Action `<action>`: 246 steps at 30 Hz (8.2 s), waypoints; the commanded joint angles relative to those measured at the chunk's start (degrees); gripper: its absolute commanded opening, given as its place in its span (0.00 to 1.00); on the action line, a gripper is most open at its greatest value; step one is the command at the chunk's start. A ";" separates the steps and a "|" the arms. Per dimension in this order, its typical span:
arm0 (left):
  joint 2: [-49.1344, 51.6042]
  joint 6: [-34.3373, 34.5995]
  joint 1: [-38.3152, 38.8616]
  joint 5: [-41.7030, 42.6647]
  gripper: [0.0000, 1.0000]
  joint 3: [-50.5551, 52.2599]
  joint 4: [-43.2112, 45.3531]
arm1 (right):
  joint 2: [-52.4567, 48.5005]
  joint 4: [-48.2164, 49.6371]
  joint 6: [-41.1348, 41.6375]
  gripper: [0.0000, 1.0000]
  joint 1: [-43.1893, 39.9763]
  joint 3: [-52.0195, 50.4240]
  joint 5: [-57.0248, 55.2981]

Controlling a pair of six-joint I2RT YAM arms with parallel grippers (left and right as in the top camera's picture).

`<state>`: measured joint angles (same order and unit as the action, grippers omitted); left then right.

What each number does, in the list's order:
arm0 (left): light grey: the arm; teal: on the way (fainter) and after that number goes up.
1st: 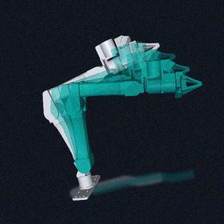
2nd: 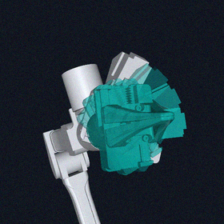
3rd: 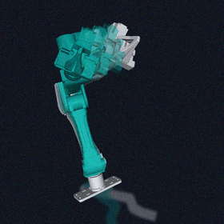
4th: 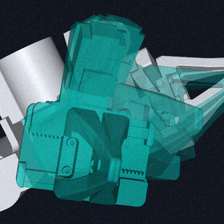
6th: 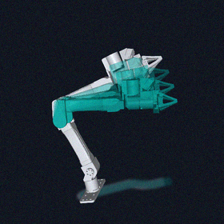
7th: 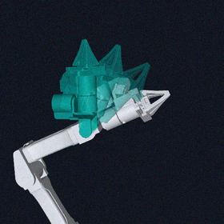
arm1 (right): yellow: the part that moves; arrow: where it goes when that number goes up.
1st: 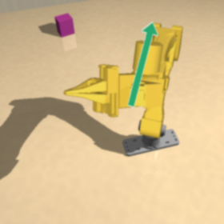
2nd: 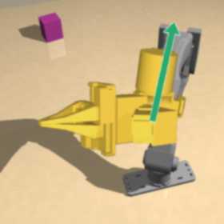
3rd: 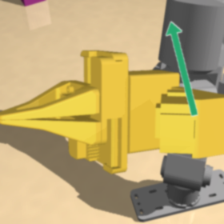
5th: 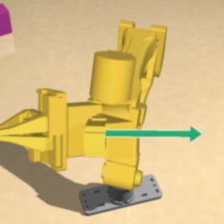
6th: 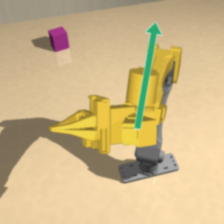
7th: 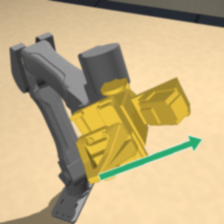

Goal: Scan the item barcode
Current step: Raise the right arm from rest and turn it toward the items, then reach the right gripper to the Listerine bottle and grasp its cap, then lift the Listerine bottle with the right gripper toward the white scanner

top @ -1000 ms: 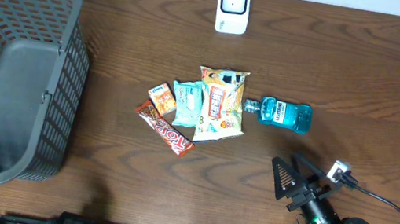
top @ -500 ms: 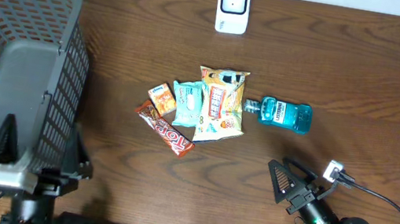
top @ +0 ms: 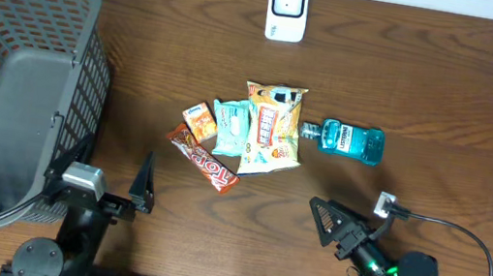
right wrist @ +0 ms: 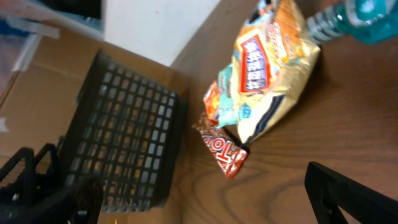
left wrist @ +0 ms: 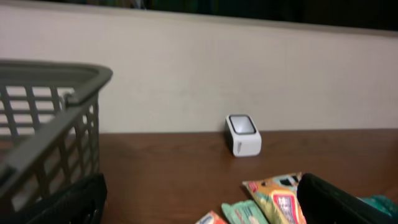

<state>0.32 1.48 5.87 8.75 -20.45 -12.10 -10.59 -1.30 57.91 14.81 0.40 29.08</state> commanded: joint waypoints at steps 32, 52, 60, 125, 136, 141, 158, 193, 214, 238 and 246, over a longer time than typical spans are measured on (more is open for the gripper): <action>0.28 0.11 0.33 1.11 0.98 15.63 -3.04 | -49.00 30.53 5.42 0.99 13.68 4.44 -13.51; 0.28 0.11 0.33 1.14 0.98 15.63 -3.10 | -52.70 -31.61 -43.28 0.99 8.52 50.66 -27.12; 0.28 0.11 0.33 1.14 0.98 15.63 -3.10 | -72.26 -41.72 -61.48 0.99 8.55 66.95 -31.04; 0.28 0.11 0.33 1.11 0.98 15.63 -3.13 | -99.08 -40.13 -81.18 0.99 10.34 77.05 -35.80; 0.28 0.11 0.33 1.11 0.98 15.63 -3.10 | -101.09 -37.20 -82.42 0.87 6.47 73.88 -34.71; 0.28 0.11 0.33 1.11 0.98 15.63 -3.10 | -103.23 -36.81 -82.44 0.79 5.44 73.79 -28.96; 0.28 0.11 0.33 1.14 0.98 15.63 -3.13 | -105.98 -38.12 -81.88 0.19 5.53 75.34 -31.71; 0.28 0.11 0.33 1.11 0.98 15.63 -3.10 | -95.17 -49.81 -79.84 0.12 5.49 96.28 -9.01; 0.28 0.13 0.33 1.11 0.98 15.63 -3.10 | -95.17 -53.59 -95.73 0.13 5.53 96.24 -2.36; 0.28 0.11 0.33 1.11 0.98 15.63 -3.10 | -95.17 -41.57 -96.13 0.16 5.16 87.97 -1.62; 0.28 0.11 0.33 1.11 0.98 15.63 -3.10 | -95.06 -35.23 -93.11 0.15 4.57 87.97 0.07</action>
<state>0.75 1.50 5.91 9.15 -6.09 -14.79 -107.59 -38.39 -37.23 20.03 88.40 26.85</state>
